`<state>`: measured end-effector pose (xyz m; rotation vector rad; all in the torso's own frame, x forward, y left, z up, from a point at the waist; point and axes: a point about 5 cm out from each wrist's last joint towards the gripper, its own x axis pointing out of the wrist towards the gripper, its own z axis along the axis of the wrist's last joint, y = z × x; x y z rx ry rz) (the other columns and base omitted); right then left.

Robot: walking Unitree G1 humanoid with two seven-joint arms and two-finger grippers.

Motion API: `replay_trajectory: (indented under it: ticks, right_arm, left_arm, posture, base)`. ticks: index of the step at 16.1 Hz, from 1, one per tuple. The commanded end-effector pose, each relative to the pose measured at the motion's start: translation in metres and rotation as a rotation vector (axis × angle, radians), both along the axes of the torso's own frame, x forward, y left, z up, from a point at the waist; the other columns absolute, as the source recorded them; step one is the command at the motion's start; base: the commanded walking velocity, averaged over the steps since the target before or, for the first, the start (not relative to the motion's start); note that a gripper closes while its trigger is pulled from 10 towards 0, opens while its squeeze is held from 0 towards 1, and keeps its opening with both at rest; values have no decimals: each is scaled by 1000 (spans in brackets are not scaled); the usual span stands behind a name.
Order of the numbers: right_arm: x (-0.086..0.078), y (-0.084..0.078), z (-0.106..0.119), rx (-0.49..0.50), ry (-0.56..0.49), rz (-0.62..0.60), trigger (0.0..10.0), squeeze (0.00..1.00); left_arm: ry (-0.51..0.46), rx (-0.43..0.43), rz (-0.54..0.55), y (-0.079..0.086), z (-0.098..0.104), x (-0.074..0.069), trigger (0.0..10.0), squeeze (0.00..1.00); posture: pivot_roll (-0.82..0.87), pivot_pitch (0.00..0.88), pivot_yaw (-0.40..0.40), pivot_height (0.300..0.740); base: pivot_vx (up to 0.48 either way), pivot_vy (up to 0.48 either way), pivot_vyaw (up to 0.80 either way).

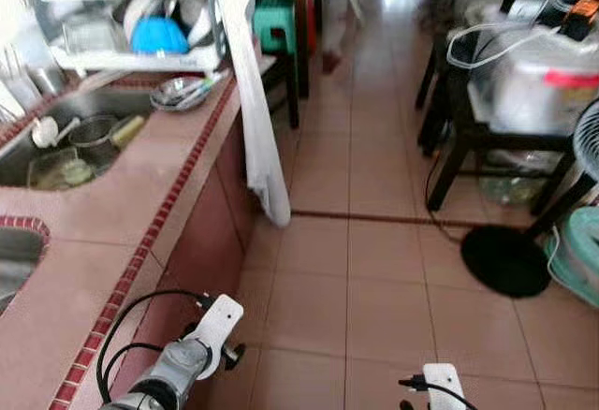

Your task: Kitchen organization

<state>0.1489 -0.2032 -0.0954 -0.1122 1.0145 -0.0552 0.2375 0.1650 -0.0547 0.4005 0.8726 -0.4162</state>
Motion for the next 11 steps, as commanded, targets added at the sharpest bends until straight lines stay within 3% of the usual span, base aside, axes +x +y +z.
replay_trajectory:
  ticks: [1, 11]
  right_arm:
    - [-2, 3, -1, 6, 14, 12, 10000, 0]
    - [-1, 8, -2, 8, 24, 48, 10000, 0]
  left_arm:
    - [4, 13, 11, 5, 0, 0, 10000, 0]
    - [18, 8, 10, 5, 0, -1, 10000, 0]
  posture:
    - [56, 18, 81, 740]
    - [53, 15, 82, 740]
  base:
    - [0, 0, 0]
    - [0, 0, 0]
